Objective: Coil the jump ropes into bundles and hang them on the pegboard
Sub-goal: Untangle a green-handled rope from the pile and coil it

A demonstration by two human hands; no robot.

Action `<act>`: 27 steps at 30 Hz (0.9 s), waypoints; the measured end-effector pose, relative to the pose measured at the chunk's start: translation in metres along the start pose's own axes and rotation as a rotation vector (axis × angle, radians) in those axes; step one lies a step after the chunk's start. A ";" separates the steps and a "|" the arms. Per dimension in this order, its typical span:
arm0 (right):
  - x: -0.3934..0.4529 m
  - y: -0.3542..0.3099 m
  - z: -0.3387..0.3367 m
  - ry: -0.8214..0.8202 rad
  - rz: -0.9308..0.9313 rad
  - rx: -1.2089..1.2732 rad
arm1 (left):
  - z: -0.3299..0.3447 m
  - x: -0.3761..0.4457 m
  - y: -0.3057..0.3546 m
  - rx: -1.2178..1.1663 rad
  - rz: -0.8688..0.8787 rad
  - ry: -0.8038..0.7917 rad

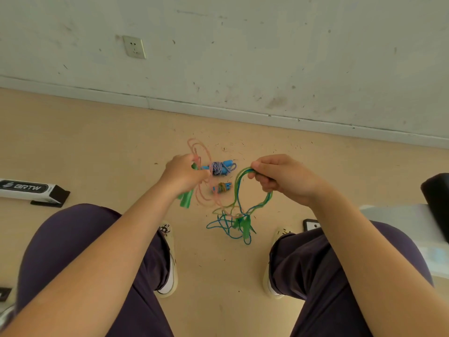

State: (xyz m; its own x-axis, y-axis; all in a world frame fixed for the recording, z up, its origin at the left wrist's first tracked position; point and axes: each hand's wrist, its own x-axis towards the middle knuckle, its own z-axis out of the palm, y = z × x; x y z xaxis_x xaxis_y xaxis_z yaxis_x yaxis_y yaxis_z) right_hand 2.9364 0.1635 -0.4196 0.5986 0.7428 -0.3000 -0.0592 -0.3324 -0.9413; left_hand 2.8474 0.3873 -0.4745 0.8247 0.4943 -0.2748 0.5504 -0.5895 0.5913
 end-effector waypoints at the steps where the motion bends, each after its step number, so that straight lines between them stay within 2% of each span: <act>1: 0.000 -0.002 0.003 -0.022 -0.007 -0.004 | 0.000 -0.002 0.003 0.061 0.033 0.033; 3: 0.001 -0.007 0.009 -0.048 -0.053 0.003 | 0.002 -0.008 0.012 -0.023 0.117 0.029; 4: 0.001 -0.008 0.012 -0.056 -0.081 0.027 | 0.005 -0.010 0.016 -0.138 0.164 -0.045; 8: 0.004 -0.012 0.016 -0.048 -0.142 0.180 | 0.016 -0.024 0.023 -0.547 0.174 -0.585; 10: 0.005 -0.011 0.011 0.019 -0.141 0.241 | 0.011 -0.025 0.022 -0.653 0.187 -0.684; 12: 0.007 -0.006 0.004 0.154 -0.115 0.201 | 0.006 -0.022 0.021 -0.677 0.178 -0.654; 14: 0.009 0.001 -0.002 0.289 -0.075 0.160 | 0.005 -0.018 0.021 -0.595 0.169 -0.562; 16: 0.012 0.008 -0.009 0.399 -0.049 0.157 | 0.007 -0.015 0.016 -0.397 0.204 -0.490; 19: 0.018 0.017 -0.016 0.514 -0.052 0.057 | 0.014 -0.012 0.004 -0.020 0.203 -0.507; 21: 0.023 0.024 -0.017 0.518 -0.037 -0.017 | 0.020 -0.009 -0.002 0.072 0.180 -0.469; 25: 0.045 0.034 -0.005 0.425 0.052 -0.108 | 0.037 0.000 -0.003 -0.222 0.031 -0.376; 27: 0.059 0.039 0.002 0.374 0.095 -0.132 | 0.047 0.007 -0.003 -0.303 0.016 -0.340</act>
State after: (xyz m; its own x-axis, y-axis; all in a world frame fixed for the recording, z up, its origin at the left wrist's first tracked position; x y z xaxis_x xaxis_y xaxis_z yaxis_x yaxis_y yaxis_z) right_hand 2.9681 0.1952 -0.4747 0.8461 0.4507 -0.2845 -0.0395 -0.4793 -0.8768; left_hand 2.8575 0.3625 -0.5133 0.8568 0.2188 -0.4670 0.5157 -0.3570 0.7788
